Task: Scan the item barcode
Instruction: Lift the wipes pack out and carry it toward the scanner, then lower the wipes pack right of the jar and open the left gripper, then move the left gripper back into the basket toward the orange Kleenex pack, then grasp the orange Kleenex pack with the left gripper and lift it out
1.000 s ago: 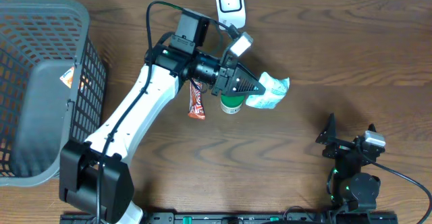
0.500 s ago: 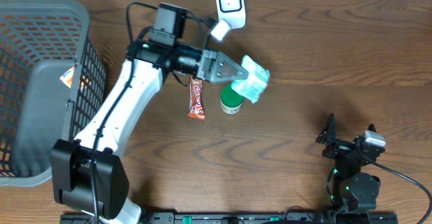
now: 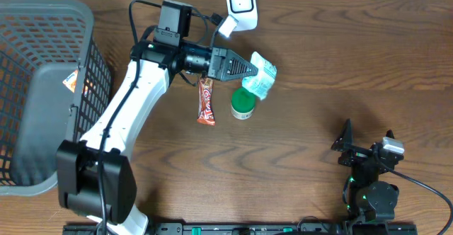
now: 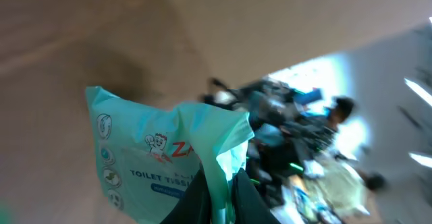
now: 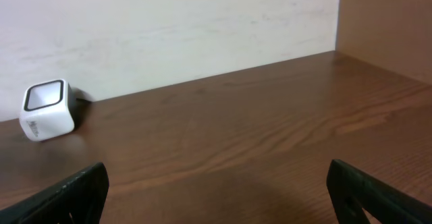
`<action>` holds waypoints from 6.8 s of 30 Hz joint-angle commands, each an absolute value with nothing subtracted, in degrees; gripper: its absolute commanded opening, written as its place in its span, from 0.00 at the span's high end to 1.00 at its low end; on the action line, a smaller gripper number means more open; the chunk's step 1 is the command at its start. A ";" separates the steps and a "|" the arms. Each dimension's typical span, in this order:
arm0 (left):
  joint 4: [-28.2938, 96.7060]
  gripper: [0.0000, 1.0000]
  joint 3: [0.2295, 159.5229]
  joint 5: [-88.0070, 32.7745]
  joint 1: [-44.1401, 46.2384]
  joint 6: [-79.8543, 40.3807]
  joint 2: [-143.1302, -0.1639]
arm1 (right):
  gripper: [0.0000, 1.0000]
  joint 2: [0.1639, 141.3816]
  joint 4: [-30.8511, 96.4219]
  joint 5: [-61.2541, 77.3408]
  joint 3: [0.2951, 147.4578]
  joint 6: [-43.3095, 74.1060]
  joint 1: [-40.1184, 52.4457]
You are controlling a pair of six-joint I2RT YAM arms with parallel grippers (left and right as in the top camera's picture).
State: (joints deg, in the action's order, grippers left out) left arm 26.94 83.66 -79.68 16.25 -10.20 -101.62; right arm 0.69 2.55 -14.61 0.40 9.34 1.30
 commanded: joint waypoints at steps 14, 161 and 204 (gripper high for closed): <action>7.11 0.92 84.33 -54.08 19.84 -22.41 -106.54 | 0.01 0.49 2.79 -14.70 0.32 8.49 1.13; 51.22 0.64 88.44 10.94 -25.54 -27.68 -119.17 | 0.01 0.49 2.79 -14.70 0.32 8.49 1.13; 70.50 0.62 86.08 13.08 27.20 -80.31 -88.12 | 0.01 0.49 2.79 -14.70 0.32 8.47 1.13</action>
State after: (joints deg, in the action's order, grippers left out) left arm 70.94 86.70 10.70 24.40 -69.32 -82.76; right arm 0.71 2.55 -14.61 0.40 9.34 1.30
